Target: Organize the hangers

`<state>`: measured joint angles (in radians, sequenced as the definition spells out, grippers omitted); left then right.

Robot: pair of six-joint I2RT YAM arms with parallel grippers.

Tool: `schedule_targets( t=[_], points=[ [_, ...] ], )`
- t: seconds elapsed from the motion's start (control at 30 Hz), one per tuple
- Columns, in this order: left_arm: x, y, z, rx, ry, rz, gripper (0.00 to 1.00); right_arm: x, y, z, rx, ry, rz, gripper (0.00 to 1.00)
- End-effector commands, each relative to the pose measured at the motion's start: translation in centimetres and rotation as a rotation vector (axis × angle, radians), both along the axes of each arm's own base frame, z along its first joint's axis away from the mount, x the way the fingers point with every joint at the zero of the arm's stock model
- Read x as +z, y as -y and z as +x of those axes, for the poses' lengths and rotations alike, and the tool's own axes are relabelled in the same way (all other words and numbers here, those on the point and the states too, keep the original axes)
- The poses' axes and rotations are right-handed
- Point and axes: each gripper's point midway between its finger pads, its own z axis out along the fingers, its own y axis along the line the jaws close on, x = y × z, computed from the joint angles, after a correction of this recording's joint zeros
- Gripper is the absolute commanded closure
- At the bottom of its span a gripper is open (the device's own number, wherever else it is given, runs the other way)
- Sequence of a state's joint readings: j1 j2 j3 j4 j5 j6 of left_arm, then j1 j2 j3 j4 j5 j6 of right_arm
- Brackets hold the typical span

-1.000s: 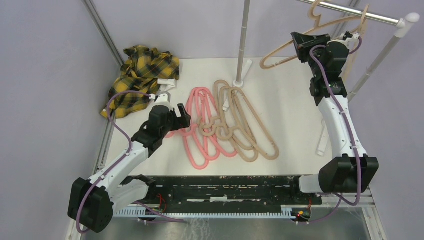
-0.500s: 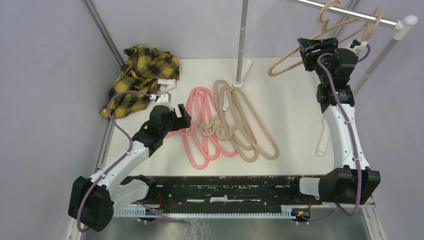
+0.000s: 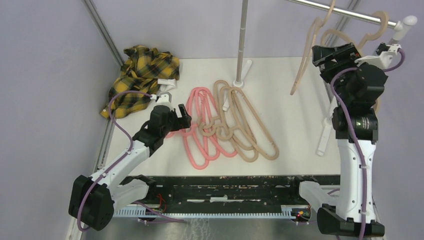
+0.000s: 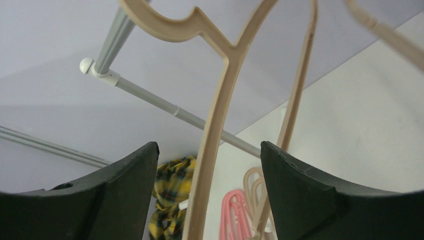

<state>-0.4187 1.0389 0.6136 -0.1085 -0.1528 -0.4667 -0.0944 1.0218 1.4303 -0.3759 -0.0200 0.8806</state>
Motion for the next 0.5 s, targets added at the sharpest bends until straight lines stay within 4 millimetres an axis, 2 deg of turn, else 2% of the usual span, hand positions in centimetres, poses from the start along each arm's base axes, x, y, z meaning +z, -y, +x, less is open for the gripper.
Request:
schedule_targets(
  t=[0.0, 0.13, 0.27, 0.37, 0.47],
  points=[
    [0.5, 0.6, 0.6, 0.003, 0.022, -0.037, 0.01, 1.7, 2.6, -3.0, -0.131, 0.013, -0.22, 0.18],
    [0.4, 0.7, 0.7, 0.001, 0.017, -0.039, 0.01, 3.2, 2.0, -3.4, -0.089, 0.051, -0.339, 0.18],
    [-0.1, 0.6, 0.7, 0.004, 0.008, -0.035, 0.01, 4.0, -1.2, -2.5, 0.098, 0.08, -0.414, 0.25],
    [-0.2, 0.7, 0.7, 0.005, 0.004, -0.034, 0.01, 3.3, -4.2, -1.5, 0.261, 0.075, -0.44, 0.29],
    [-0.3, 0.7, 0.8, 0.002, 0.001, -0.035, 0.01, 1.6, -7.1, -0.8, 0.363, 0.026, -0.52, 0.3]
  ],
)
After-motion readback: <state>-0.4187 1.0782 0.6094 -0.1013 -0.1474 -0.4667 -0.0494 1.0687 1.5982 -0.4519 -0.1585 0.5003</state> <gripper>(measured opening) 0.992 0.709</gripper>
